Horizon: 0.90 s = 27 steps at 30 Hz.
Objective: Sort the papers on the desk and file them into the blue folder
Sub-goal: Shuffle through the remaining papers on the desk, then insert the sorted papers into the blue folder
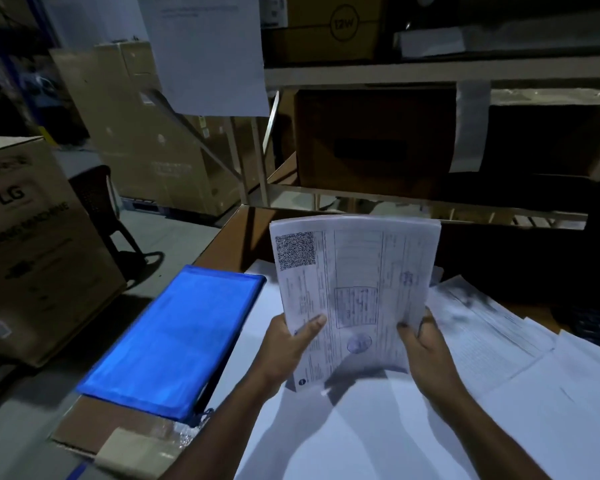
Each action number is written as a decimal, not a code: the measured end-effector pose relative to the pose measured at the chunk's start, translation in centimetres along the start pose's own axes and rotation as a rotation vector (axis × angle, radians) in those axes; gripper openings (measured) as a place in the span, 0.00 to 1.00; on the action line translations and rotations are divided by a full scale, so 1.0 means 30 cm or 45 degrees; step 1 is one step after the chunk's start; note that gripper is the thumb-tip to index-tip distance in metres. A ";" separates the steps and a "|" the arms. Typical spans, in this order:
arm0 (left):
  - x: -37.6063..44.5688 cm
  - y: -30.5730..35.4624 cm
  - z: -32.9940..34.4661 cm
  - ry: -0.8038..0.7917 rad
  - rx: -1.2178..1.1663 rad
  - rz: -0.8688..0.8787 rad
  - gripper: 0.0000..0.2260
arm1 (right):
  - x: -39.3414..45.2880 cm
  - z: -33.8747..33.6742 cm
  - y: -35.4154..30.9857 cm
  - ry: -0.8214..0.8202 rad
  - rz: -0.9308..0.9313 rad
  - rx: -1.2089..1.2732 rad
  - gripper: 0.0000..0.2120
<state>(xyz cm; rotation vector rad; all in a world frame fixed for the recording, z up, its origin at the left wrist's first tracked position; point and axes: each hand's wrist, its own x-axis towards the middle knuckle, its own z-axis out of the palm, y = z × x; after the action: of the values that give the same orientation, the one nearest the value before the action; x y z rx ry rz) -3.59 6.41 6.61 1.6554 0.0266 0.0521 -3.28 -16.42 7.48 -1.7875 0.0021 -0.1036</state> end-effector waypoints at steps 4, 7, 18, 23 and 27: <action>-0.003 0.024 -0.043 0.100 -0.062 0.013 0.06 | 0.030 -0.001 -0.053 -0.164 -0.006 -0.067 0.08; -0.024 0.016 -0.107 0.116 -0.079 -0.033 0.07 | 0.017 0.007 -0.100 -0.403 0.118 0.052 0.11; -0.140 -0.167 -0.401 0.533 0.867 -0.254 0.15 | -0.013 0.127 0.026 -0.363 0.598 0.213 0.14; -0.183 -0.252 -0.454 0.577 1.175 -0.248 0.21 | -0.019 0.148 0.055 -0.320 0.671 0.240 0.14; -0.193 -0.265 -0.463 0.677 1.096 -0.183 0.07 | -0.032 0.152 0.045 -0.298 0.682 0.228 0.14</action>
<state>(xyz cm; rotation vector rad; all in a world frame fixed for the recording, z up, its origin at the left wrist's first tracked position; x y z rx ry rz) -9.95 20.63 -0.24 2.4442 0.6485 0.4182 -3.84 -12.22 5.13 -1.5569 0.2932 0.4754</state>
